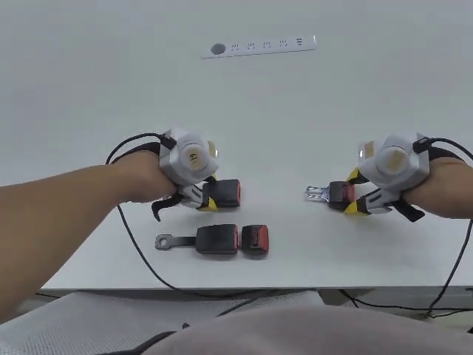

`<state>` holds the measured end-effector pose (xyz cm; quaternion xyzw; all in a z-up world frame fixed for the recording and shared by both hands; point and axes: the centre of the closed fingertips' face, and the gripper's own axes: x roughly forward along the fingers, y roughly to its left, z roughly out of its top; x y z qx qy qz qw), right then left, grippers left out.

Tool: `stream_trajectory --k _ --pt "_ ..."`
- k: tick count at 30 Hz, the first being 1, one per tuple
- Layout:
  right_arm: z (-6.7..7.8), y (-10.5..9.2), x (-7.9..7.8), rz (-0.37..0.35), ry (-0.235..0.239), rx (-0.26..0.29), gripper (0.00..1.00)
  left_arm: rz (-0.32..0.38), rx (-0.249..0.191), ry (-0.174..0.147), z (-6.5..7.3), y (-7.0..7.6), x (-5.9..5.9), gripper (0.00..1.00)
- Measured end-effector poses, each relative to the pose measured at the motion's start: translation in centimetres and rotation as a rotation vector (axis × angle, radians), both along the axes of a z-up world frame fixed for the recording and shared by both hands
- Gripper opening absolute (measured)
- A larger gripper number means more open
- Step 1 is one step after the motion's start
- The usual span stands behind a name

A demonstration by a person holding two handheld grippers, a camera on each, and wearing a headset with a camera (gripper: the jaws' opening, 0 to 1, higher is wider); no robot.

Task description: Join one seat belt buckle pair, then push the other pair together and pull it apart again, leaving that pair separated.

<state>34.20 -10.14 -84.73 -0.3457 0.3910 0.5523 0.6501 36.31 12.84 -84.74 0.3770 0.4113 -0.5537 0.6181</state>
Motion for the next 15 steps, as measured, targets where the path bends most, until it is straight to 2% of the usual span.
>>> stream_trajectory --k 3,10,15 --pt "0.02 0.03 0.02 0.012 -0.002 -0.003 0.34 -0.004 0.003 0.002 -0.05 -0.03 -0.06 0.33" --pt "-0.03 -0.03 0.09 0.024 -0.002 -0.011 0.33 -0.042 0.033 -0.028 -0.65 0.03 -0.08 0.33" --pt "-0.02 0.25 0.13 0.042 -0.010 -0.017 0.33 -0.022 0.030 -0.021 -0.69 0.03 -0.04 0.32"
